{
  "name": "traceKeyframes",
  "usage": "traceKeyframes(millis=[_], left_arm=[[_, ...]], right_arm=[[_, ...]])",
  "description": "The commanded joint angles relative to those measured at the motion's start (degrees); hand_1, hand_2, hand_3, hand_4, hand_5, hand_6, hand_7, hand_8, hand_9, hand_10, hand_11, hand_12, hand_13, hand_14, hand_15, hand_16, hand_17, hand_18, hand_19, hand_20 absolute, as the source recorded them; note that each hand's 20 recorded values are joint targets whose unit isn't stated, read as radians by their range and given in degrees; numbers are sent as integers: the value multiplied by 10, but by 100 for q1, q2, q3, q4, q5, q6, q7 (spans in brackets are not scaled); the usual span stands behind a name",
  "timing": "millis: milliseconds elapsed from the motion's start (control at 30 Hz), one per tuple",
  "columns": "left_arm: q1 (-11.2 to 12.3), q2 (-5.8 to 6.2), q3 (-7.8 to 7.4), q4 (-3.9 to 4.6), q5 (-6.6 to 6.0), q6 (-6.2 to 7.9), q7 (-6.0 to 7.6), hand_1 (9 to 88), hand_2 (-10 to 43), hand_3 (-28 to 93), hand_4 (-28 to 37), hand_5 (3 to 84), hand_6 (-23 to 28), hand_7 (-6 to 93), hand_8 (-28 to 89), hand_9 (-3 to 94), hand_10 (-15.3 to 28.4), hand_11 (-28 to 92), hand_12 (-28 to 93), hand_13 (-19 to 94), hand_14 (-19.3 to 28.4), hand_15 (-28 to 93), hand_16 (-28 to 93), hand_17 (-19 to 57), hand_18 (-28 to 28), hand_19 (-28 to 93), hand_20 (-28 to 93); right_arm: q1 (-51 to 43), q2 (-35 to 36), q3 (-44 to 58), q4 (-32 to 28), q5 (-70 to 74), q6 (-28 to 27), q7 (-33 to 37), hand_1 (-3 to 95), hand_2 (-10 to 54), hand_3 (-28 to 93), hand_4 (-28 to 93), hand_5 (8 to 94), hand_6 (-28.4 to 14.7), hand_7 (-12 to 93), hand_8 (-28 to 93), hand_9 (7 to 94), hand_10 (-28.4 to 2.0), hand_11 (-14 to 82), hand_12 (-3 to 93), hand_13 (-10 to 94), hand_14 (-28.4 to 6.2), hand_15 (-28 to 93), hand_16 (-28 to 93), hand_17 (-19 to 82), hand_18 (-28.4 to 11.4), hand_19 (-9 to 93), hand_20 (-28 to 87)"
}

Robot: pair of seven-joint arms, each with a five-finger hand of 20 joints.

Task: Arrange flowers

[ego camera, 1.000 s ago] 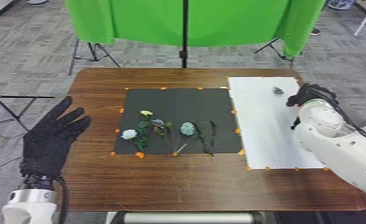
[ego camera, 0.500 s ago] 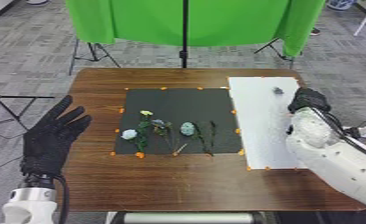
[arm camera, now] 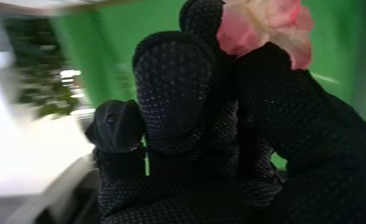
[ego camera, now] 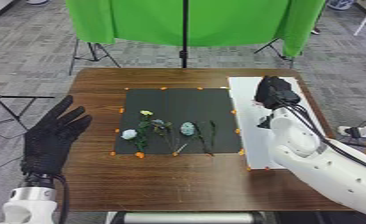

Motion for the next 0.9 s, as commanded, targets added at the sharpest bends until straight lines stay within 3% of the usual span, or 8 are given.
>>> traceKeyframes(millis=[33,200,333,400,567,633,800,900], left_arm=[[35,-25,-6,17,54,-57,-107,243,60,797,-236,365,85,127,-96,354,196,232,109,275,276,517,-76,-57,284,530,240],[22,-12,0,29,45,-43,-32,242,59,798,-236,365,86,127,-96,354,196,232,109,275,276,517,-76,-57,284,530,240],[-40,-45,-13,37,82,-72,-156,243,59,798,-237,366,85,127,-97,354,196,232,109,276,276,517,-75,-57,284,530,239],[4,-42,-14,27,74,-59,-144,243,59,798,-237,367,86,127,-97,354,196,232,109,276,276,517,-75,-57,284,531,239],[-37,-91,-22,39,92,-73,-200,242,59,798,-236,367,86,126,-97,355,196,233,109,275,277,518,-75,-56,284,532,239],[-44,-61,-8,40,62,-42,-153,243,59,798,-237,367,86,126,-97,354,196,233,109,276,277,518,-75,-57,284,532,239],[-55,11,18,48,13,-29,-68,243,60,797,-237,366,85,126,-96,354,196,232,109,276,277,518,-75,-56,284,532,238],[-41,-15,6,47,38,-59,-110,243,60,797,-237,366,85,127,-96,354,196,233,109,276,276,518,-76,-56,284,533,238]], right_arm=[[243,-1260,-333,-115,-360,-485,-451,597,-95,695,-283,880,23,209,28,937,-62,175,292,858,-13,541,274,394,-208,932,509],[437,-1482,-769,192,-608,-568,-352,586,-95,706,-283,872,25,213,33,937,-58,164,298,851,-14,544,272,386,-207,932,505],[295,-1395,-645,188,-568,-660,-275,576,-95,716,-283,864,26,218,31,937,-59,148,304,834,-16,544,273,375,-204,932,497],[258,-1348,-594,158,-530,-731,-295,574,-95,719,-283,861,25,220,29,937,-59,142,308,830,-17,546,273,371,-204,932,494],[40,-1363,-314,23,-546,-1227,-382,557,-95,718,-283,844,25,223,6,930,-63,95,331,790,-22,560,269,343,-202,932,483],[-107,-1392,-114,-59,-585,-1663,-541,541,-95,721,-283,838,25,214,0,916,-73,90,333,766,-33,571,265,327,-206,932,485],[-286,-1416,57,-207,-831,-2062,-690,480,-95,716,-283,810,21,178,-9,814,-109,210,215,695,-72,643,168,282,-214,932,503],[-321,-1400,120,-285,-1037,-2203,-677,393,-95,757,-283,761,23,167,-41,746,-127,233,158,641,-96,661,140,258,-222,930,513]])
